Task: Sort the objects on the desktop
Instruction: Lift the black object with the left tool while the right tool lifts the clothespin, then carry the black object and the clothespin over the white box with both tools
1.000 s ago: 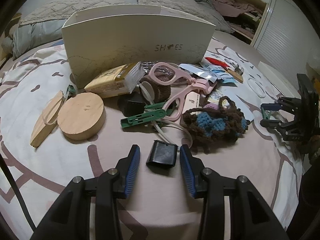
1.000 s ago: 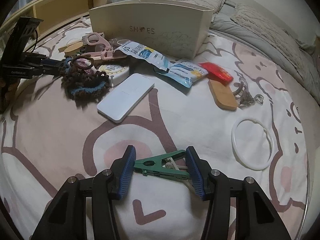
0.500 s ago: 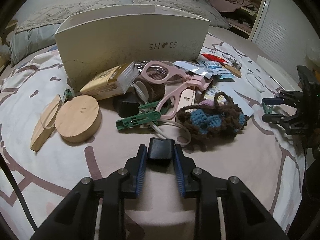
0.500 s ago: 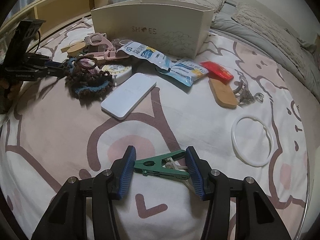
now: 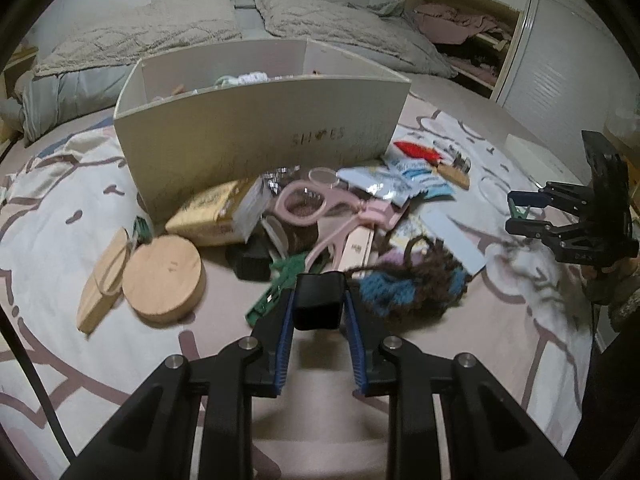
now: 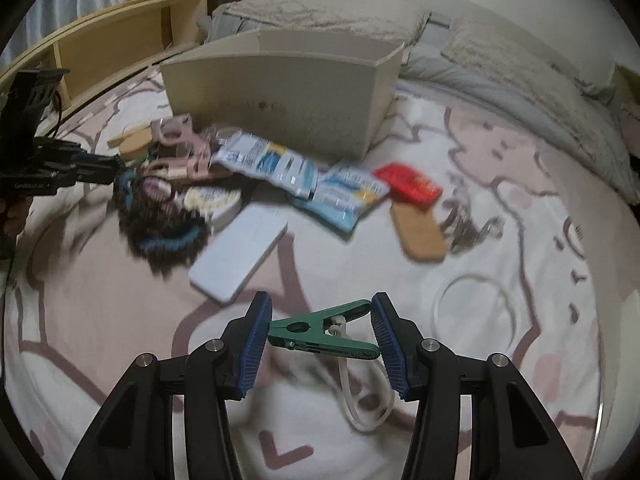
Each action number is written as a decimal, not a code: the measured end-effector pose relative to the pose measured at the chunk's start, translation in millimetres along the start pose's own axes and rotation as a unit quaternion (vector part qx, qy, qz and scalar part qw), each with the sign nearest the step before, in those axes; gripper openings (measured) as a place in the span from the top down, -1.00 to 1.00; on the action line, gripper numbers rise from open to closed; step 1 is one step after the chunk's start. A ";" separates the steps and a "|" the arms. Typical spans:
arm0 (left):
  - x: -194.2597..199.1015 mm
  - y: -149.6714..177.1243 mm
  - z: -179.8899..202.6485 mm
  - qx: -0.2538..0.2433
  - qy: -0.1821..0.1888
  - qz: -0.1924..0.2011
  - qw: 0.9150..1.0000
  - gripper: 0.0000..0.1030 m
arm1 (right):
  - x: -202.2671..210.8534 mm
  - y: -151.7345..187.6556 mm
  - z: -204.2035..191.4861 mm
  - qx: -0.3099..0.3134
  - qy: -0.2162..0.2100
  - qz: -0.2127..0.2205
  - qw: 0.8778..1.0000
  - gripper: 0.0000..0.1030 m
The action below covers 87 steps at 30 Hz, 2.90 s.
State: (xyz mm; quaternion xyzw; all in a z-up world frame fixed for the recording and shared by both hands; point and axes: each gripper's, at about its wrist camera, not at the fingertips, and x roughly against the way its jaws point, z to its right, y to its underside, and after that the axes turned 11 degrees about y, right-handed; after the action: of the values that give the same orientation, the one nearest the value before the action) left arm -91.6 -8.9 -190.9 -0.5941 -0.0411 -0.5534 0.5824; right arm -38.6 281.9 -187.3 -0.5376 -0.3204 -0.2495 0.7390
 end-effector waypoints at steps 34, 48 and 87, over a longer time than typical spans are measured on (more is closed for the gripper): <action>71.5 -111.7 18.7 -0.020 -0.062 0.130 0.989 0.51 | 76.5 -145.3 -11.9 -0.028 0.016 0.187 0.982 -0.01; 96.2 -178.8 18.3 0.012 -0.082 0.153 0.985 0.51 | 102.4 -220.9 3.4 -0.052 0.007 0.188 0.981 -0.01; -22.7 -212.2 -121.4 0.149 -0.152 0.144 0.966 0.51 | -60.9 -278.2 22.5 -0.140 -0.005 0.092 0.986 -0.01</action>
State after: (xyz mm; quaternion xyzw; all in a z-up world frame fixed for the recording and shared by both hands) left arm -321.5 -17.4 -105.1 -0.5771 -0.1250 -0.3548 0.7249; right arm -282.4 222.0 -51.1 -0.6642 -0.2354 -0.2197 0.6747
